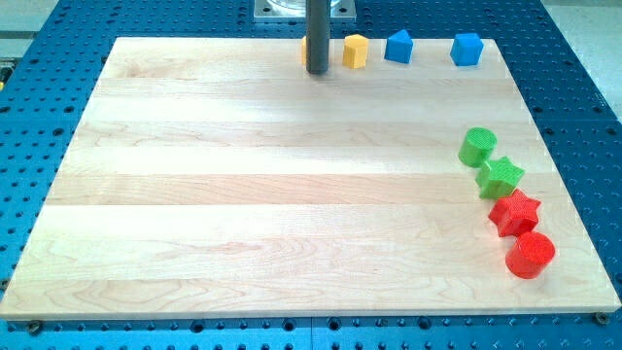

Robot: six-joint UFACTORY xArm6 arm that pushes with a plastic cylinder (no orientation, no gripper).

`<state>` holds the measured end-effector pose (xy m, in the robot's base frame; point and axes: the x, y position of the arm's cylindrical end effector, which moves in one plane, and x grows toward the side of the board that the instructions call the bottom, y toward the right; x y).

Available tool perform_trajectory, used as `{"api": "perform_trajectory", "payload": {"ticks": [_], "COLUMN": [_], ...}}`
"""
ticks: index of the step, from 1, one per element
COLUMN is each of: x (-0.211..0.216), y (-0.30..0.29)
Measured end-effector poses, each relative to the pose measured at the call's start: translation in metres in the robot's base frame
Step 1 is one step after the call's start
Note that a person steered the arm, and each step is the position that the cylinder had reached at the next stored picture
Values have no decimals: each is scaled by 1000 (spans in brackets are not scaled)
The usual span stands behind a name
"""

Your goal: Move the cube right side of the triangle

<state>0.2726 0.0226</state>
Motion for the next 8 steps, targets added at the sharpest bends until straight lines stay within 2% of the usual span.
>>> {"api": "perform_trajectory", "payload": {"ticks": [1,2,3,4,5,8], "x": [19,54,36,3,-9,-33], "y": [41,127,221,264,229,241]}}
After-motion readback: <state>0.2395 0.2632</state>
